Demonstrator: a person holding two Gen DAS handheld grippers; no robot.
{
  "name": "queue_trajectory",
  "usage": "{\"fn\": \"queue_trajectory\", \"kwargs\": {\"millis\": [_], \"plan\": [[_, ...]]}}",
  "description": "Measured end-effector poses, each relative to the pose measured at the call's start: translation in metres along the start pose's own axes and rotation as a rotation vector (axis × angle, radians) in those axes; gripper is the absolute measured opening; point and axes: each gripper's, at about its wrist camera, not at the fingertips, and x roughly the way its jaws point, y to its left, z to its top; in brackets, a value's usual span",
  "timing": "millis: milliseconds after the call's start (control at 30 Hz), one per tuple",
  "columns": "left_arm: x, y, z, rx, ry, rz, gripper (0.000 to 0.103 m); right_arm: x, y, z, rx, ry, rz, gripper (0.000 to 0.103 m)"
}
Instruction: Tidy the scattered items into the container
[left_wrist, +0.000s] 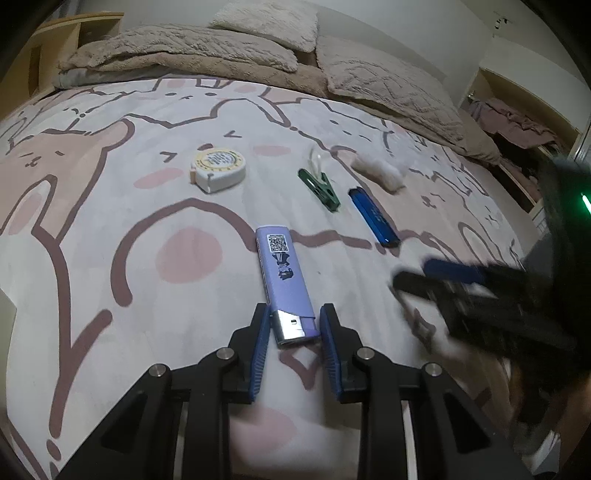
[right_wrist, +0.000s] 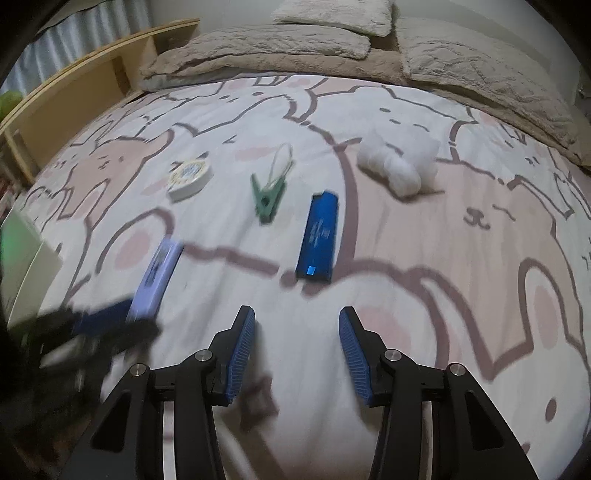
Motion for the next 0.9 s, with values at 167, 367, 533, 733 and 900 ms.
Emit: {"fn": "queue_trajectory", "kwargs": {"millis": [167,367,533,733,900], "plan": [[-0.004,-0.008,-0.007,0.021,0.014,-0.027,0.028,0.018,0.000,0.018,-0.003,0.016,-0.065,0.048],[-0.011,-0.015,-0.019,0.035,0.038,-0.074,0.028,0.031,-0.002,0.026,-0.017,-0.005,-0.097,0.040],[-0.014,-0.021,-0.025,0.042,0.049,-0.100,0.028,0.026,0.006,0.020,-0.073,-0.016,-0.091,0.024],[-0.016,-0.020,-0.027,0.021,0.058,-0.124,0.028,0.004,0.011,-0.010,-0.131,-0.010,-0.054,0.023],[-0.019,-0.022,-0.031,0.020,0.065,-0.116,0.028,-0.021,0.010,-0.040,-0.140,0.002,-0.024,0.023]]}}
